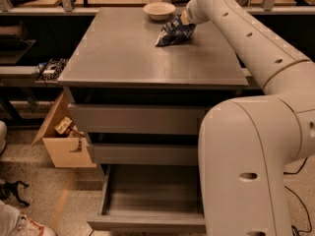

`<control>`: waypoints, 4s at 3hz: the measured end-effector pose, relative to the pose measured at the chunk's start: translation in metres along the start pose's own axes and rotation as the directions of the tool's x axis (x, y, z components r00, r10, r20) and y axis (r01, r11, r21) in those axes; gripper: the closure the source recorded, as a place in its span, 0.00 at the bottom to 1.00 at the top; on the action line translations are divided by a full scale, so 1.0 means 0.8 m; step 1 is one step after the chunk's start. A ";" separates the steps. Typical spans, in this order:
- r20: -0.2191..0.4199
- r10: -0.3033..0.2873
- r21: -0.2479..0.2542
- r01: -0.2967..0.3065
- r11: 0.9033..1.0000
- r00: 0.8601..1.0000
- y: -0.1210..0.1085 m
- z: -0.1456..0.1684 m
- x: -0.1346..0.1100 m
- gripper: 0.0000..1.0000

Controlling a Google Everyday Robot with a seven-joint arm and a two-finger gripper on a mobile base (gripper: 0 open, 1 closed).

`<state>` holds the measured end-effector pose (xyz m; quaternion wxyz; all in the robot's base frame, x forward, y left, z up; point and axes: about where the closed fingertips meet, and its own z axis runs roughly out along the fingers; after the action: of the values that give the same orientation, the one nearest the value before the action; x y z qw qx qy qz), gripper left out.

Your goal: Place blue chip bag into bottom drawer

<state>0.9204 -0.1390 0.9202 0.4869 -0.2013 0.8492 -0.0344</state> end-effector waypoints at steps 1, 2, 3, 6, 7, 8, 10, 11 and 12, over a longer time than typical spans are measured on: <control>0.009 0.012 0.009 -0.012 1.000 1.000 -0.009 -0.015 0.002 0.86; 0.008 0.019 0.090 -0.020 0.996 1.000 -0.030 -0.065 0.007 1.00; 0.027 0.019 0.208 -0.025 0.978 0.999 -0.062 -0.152 -0.004 1.00; 0.034 -0.025 0.183 0.018 0.983 0.999 -0.056 -0.193 0.020 1.00; 0.123 -0.050 0.077 0.041 0.996 0.991 -0.026 -0.259 0.030 1.00; 0.167 -0.055 -0.026 0.061 0.998 0.984 0.016 -0.308 0.061 1.00; 0.083 -0.129 -0.141 0.140 0.980 0.988 0.092 -0.378 0.163 1.00; 0.083 -0.129 -0.140 0.140 0.980 0.988 0.092 -0.378 0.162 1.00; 0.098 -0.125 -0.147 0.138 0.979 0.987 0.094 -0.382 0.157 1.00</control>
Offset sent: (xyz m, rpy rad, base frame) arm -0.0854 -0.0429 0.0303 -0.0462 -0.0426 -0.1468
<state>0.5845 -0.1589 0.9587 0.5036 -0.2952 0.8119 0.0078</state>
